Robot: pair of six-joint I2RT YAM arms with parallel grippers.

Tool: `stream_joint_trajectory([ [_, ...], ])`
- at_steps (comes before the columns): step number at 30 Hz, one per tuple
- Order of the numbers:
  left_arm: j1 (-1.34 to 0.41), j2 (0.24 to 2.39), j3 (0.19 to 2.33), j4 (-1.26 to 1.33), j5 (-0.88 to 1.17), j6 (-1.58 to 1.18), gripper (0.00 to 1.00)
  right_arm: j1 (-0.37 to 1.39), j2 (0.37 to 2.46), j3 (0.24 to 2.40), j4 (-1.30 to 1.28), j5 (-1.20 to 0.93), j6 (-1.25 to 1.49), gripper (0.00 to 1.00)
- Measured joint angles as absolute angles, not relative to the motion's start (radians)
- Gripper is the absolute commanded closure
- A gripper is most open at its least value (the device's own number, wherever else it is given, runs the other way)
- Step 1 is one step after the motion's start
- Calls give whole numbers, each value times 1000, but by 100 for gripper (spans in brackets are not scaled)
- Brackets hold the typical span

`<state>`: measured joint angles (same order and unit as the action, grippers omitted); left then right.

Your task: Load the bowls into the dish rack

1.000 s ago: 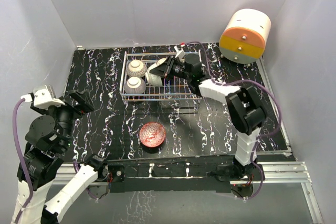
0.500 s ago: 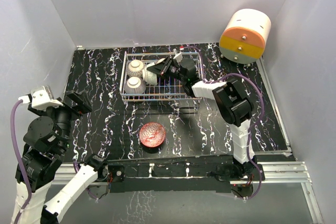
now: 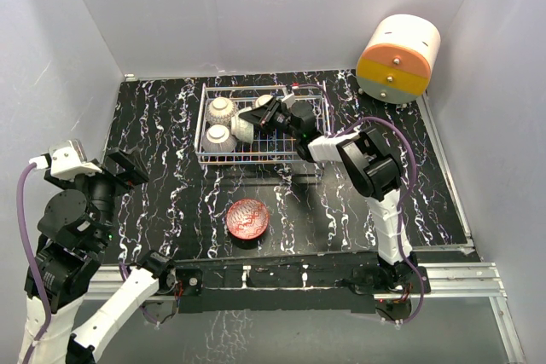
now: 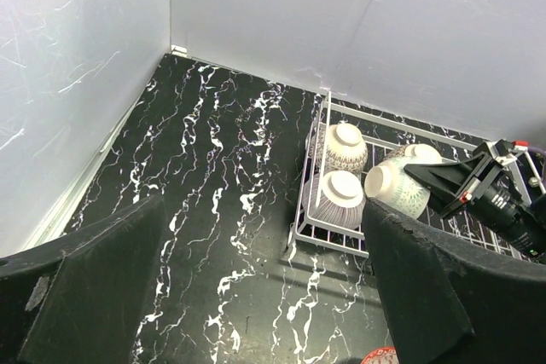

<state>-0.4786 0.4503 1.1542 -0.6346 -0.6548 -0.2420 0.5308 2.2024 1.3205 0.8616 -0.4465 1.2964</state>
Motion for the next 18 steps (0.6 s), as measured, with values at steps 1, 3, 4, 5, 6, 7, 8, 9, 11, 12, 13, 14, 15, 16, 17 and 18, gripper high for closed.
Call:
stream_joint_trajectory([
  [1, -479, 450, 1154, -635, -655, -241, 3, 533, 2202, 1320, 862, -444, 1297, 92],
  [3, -479, 450, 1154, -636, -655, -237, 3, 534, 2202, 1320, 861, -440, 1298, 92],
  [4, -479, 450, 1154, -636, -655, -236, 3, 534, 2202, 1320, 861, -439, 1298, 91],
  [5, -479, 450, 1154, -636, -655, -236, 3, 534, 2202, 1320, 860, -436, 1298, 91],
  [6, -479, 450, 1154, -636, -655, -236, 3, 535, 2202, 1320, 859, -432, 1298, 90],
  [7, -479, 450, 1154, -636, -655, -235, 3, 535, 2202, 1320, 858, -429, 1298, 90],
  [8, -479, 450, 1154, -636, -655, -236, 3, 535, 2202, 1318, 858, -423, 1298, 89],
  [9, -479, 450, 1154, -636, -655, -235, 3, 536, 2202, 1316, 858, -417, 1298, 88],
  [11, -479, 450, 1154, -636, -655, -235, 3, 536, 2201, 1311, 862, -405, 1299, 84],
  [12, -479, 450, 1154, -636, -655, -235, 3, 537, 2200, 1310, 862, -399, 1299, 83],
  [13, -479, 450, 1154, -636, -655, -236, 3, 537, 2198, 1305, 862, -391, 1298, 83],
  [14, -479, 450, 1154, -636, -655, -236, 3, 537, 2194, 1298, 861, -385, 1296, 83],
  [15, -479, 450, 1154, -636, -655, -236, 3, 537, 2188, 1291, 858, -379, 1292, 82],
  [16, -479, 450, 1154, -636, -655, -236, 3, 537, 2182, 1285, 854, -368, 1289, 80],
  [17, -479, 450, 1154, -636, -655, -236, 3, 537, 2173, 1277, 845, -359, 1285, 78],
  [18, -479, 450, 1154, -636, -655, -236, 3, 537, 2165, 1270, 836, -350, 1283, 76],
])
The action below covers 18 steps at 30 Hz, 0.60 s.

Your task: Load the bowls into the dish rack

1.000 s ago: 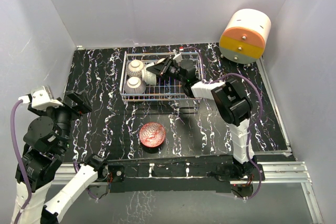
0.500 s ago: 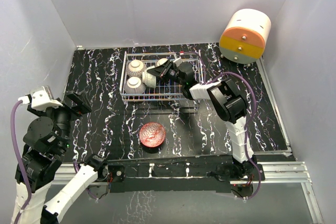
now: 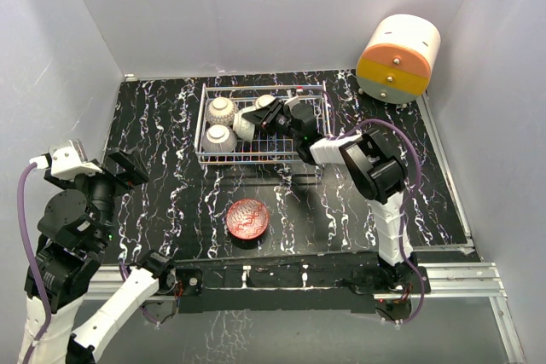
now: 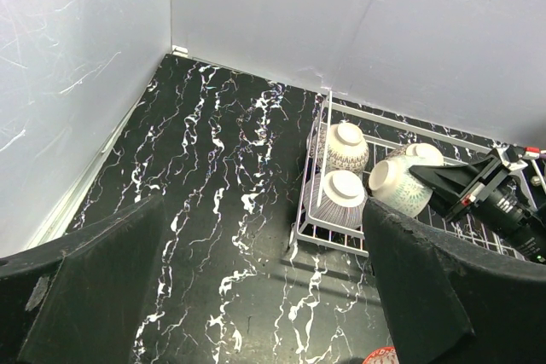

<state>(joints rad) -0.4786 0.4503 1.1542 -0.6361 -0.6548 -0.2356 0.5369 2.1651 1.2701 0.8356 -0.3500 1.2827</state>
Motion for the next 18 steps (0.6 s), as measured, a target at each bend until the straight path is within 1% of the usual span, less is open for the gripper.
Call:
stream_joint_trajectory([
  [2, -479, 450, 1154, -636, -655, -236, 3, 537, 2146, 1254, 810, -333, 1273, 71],
  [3, -479, 451, 1154, -636, -655, -236, 3, 537, 2140, 1249, 798, -326, 1266, 70],
  [13, -479, 451, 1154, -636, -654, -236, 3, 535, 2085, 1216, 698, -274, 1224, 70],
  [14, -479, 451, 1154, -636, -654, -236, 3, 535, 2078, 1209, 692, -271, 1221, 72],
  [17, -479, 451, 1154, -636, -654, -236, 3, 533, 2069, 1198, 686, -270, 1214, 88],
  [18, -479, 451, 1154, -636, -654, -237, 3, 531, 2069, 1198, 693, -271, 1212, 92],
])
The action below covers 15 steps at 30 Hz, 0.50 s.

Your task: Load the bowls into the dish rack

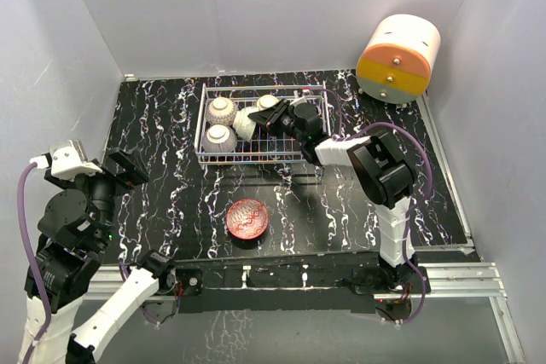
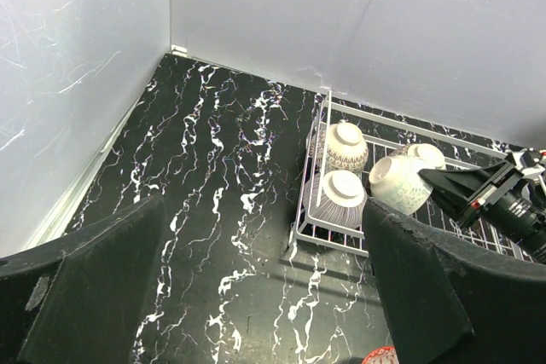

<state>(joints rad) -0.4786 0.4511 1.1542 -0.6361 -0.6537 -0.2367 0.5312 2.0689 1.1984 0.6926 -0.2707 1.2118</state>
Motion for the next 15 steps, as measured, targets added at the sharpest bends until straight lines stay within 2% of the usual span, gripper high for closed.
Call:
stream_joint_trajectory([
  [15, -479, 452, 1154, -637, -651, -245, 3, 528, 2080, 1167, 836, -366, 1344, 92],
])
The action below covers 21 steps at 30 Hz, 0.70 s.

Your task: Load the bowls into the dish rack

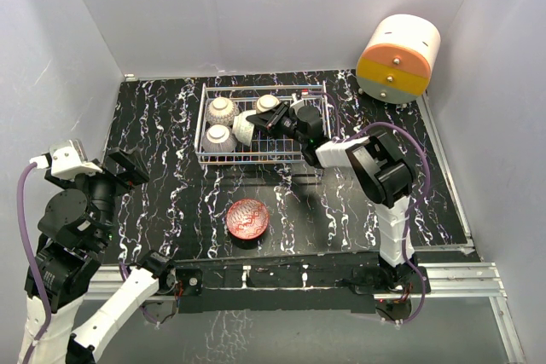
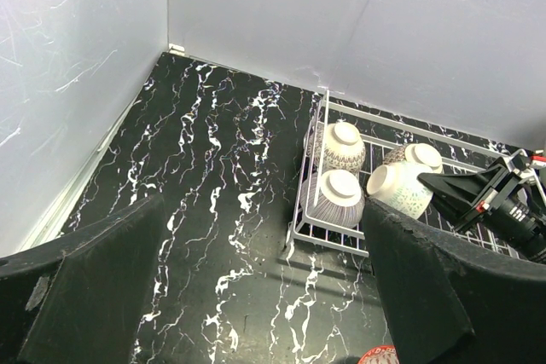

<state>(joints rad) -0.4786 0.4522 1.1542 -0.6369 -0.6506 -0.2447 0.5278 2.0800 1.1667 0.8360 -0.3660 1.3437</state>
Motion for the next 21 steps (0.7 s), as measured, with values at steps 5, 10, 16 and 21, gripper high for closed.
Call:
stream_joint_trajectory([
  [5, -479, 452, 1154, -636, -646, -248, 3, 527, 2075, 1165, 823, -373, 1361, 92],
  [10, -479, 452, 1154, -636, -643, -255, 3, 527, 2070, 1164, 803, -385, 1364, 92],
  [16, -479, 452, 1154, -636, -643, -255, 3, 521, 2040, 1161, 733, -391, 1346, 91],
  [21, -479, 452, 1154, -636, -643, -255, 3, 524, 1995, 1148, 644, -395, 1309, 88],
])
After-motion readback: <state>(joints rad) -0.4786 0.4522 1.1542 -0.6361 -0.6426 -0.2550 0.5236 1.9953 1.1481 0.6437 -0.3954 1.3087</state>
